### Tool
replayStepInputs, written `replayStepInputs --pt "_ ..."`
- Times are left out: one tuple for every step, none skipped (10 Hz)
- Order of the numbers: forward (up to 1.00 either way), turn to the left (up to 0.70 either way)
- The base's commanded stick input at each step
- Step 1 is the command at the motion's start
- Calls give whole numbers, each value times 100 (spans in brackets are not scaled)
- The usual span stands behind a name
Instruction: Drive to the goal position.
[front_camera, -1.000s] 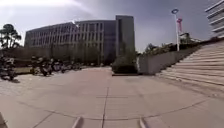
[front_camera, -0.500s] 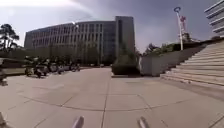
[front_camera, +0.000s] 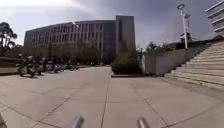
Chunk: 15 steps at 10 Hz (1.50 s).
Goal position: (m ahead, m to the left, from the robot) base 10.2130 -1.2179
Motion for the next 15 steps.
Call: replayStepInputs --pt "99 0" --pt "99 0" --pt "99 8" --pt "100 40" --pt "100 40" --pt "100 38" --pt "100 19" --pt "100 0" --pt "100 0" --pt "100 0" --pt "100 0" --pt "100 0" --pt "100 0" --pt "100 0" --pt "100 0"
